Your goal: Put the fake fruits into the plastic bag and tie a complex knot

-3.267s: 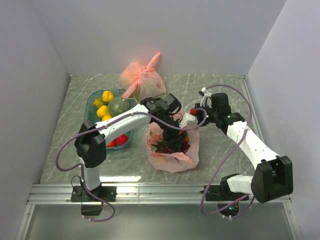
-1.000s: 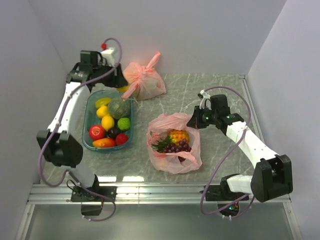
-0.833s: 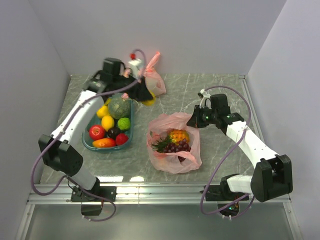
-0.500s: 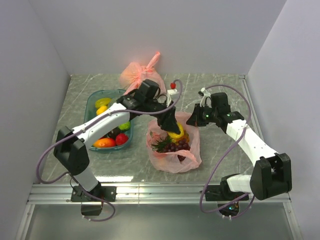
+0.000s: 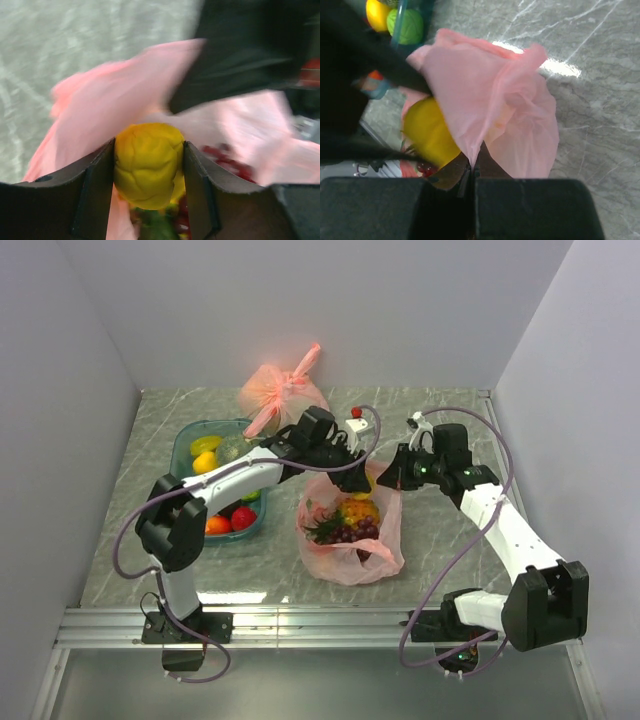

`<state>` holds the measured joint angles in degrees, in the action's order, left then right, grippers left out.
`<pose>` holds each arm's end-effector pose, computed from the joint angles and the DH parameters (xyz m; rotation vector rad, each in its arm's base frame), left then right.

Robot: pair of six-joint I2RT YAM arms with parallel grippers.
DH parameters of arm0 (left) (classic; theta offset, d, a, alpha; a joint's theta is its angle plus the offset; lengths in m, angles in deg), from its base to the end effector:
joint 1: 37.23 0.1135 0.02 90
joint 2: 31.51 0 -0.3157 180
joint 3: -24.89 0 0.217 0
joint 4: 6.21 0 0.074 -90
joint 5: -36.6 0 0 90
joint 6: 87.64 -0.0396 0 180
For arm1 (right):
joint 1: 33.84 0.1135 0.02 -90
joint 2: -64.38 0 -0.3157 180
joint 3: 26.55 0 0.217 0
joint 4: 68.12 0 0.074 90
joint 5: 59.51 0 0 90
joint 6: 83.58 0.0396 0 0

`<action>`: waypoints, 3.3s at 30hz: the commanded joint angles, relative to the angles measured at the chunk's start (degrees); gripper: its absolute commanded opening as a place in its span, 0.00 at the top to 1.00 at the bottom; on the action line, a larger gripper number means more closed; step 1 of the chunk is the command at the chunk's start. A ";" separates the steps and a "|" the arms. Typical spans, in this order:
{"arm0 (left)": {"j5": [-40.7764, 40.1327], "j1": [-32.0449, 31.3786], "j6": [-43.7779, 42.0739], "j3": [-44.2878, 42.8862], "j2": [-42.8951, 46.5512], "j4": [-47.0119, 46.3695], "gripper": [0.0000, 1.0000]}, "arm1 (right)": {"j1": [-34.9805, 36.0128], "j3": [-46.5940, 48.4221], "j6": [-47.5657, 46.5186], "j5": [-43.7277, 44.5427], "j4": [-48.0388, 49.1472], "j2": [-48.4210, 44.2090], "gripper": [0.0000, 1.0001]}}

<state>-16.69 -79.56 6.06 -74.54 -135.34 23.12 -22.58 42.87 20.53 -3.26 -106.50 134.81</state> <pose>0.2796 -0.2867 0.3447 1.1050 1.9630 -1.1410 0.2054 0.0633 0.3393 -0.2667 2.2575 0.8996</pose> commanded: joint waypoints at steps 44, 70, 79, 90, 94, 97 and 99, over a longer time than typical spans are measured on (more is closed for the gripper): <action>-1.19 -13.12 -30.07 10.07 23.42 17.59 0.01 | -1.69 -7.22 -5.67 -6.41 -5.88 -7.33 0.84; 0.29 -15.95 -36.65 16.92 26.49 20.80 1.00 | -8.19 6.84 -6.74 -9.82 -3.17 2.24 0.21; -0.76 -13.75 -38.95 17.54 27.80 24.78 1.00 | -4.59 5.35 -6.11 -4.66 -1.14 5.06 0.19; 4.51 0.57 -31.22 5.88 24.29 26.10 1.00 | -4.76 7.73 -8.75 -15.72 -5.98 6.39 0.87; 5.13 3.48 -30.86 -1.07 21.83 25.57 1.00 | -5.64 8.95 -7.78 -15.46 -6.06 2.88 1.00; 5.65 4.71 -32.70 -6.61 20.51 26.44 1.00 | -9.14 11.40 -6.56 -14.58 -5.63 -1.24 1.00; 5.22 4.71 -36.46 -8.81 21.03 27.94 1.00 | -10.47 13.51 -6.81 -15.46 -5.97 -3.63 1.00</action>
<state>-13.81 -75.05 -26.72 -78.21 -115.43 50.46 -30.60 50.82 13.14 -16.82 -113.69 137.09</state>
